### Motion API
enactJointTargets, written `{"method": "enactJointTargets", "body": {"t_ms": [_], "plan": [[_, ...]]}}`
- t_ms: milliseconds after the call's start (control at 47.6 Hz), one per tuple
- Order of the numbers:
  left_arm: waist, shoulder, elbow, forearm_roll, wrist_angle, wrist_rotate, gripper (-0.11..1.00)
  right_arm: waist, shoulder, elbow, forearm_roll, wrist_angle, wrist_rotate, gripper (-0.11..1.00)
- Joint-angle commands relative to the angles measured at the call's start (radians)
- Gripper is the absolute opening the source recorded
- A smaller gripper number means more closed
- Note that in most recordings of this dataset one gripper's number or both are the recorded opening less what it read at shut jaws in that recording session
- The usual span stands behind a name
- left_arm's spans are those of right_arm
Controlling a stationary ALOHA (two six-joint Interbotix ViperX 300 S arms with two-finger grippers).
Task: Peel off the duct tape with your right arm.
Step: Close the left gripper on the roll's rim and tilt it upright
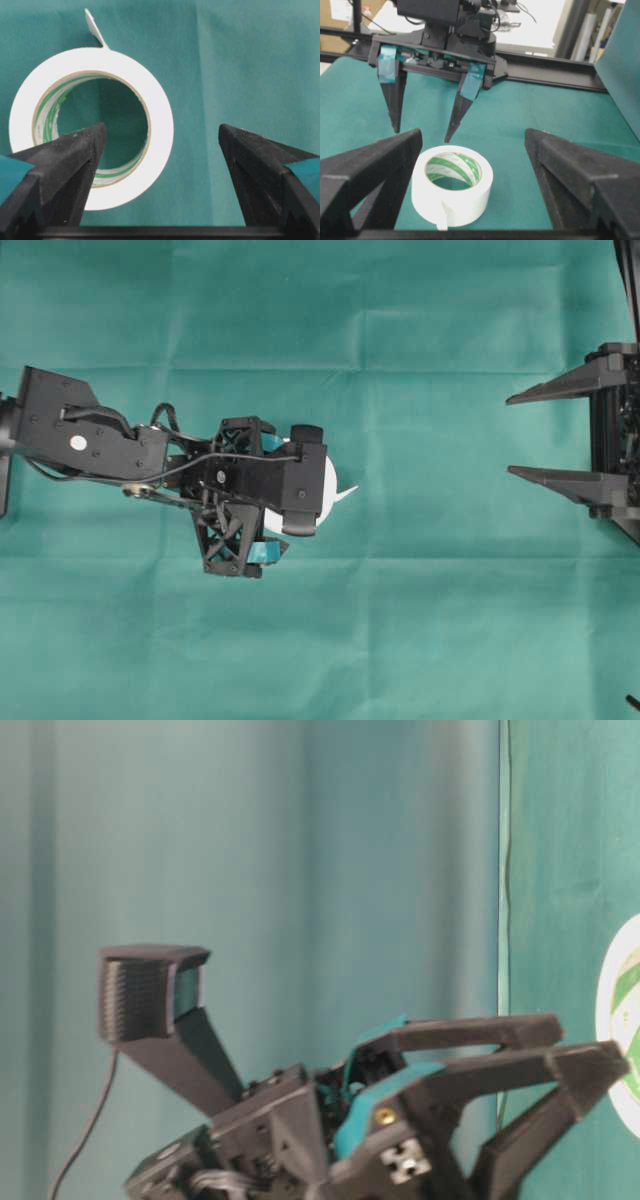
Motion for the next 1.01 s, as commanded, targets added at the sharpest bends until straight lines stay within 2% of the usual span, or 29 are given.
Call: {"method": "enactJointTargets", "body": {"t_ms": [0, 399, 987], "plan": [[-0.002, 0.005, -0.012, -0.002, -0.018, 0.0, 0.95, -0.002, 0.009, -0.011, 0.0, -0.011, 0.002, 0.68], [-0.002, 0.121, -0.012, 0.0, -0.051, -0.002, 0.95, 0.0, 0.029, -0.006, -0.002, -0.038, 0.002, 0.68], [-0.002, 0.181, 0.012, 0.0, -0.109, -0.002, 0.95, -0.002, 0.057, -0.003, 0.0, -0.063, 0.002, 0.68]]}}
